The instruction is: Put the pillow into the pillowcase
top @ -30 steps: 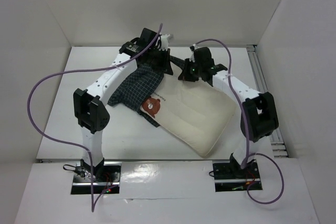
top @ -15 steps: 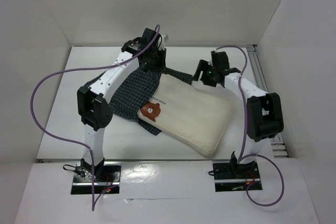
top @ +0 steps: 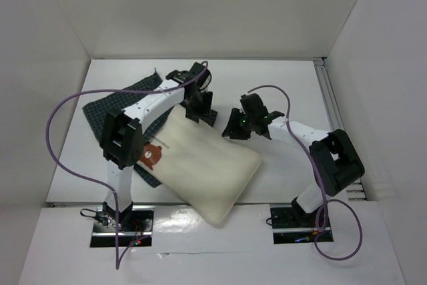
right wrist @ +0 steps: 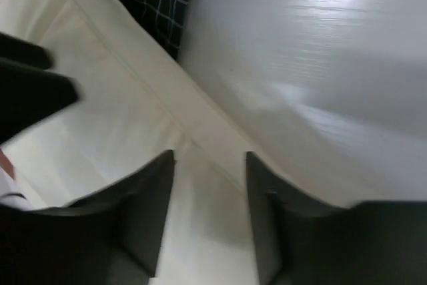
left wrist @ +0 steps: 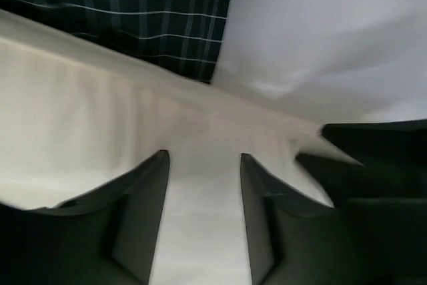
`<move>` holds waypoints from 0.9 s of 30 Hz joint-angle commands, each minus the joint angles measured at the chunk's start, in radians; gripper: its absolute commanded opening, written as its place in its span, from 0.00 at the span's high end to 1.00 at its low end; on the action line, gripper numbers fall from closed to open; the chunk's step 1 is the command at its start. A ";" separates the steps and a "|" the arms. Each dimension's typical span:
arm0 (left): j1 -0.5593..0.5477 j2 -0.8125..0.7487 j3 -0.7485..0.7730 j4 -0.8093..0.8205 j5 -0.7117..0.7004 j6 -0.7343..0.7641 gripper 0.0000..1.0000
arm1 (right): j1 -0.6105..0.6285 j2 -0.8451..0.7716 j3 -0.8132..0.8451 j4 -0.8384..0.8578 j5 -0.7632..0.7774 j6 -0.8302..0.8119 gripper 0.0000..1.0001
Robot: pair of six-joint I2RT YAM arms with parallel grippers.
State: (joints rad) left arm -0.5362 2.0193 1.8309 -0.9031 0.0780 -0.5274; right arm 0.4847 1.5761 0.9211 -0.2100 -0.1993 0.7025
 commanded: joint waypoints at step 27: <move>0.125 0.013 -0.169 0.030 -0.219 -0.223 0.32 | 0.003 0.581 0.725 -0.109 -0.115 -0.460 0.01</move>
State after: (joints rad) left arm -0.4191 2.0102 1.6478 -0.9188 -0.2474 -0.7815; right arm 0.4606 2.0960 1.5723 -0.3237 -0.2886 0.3077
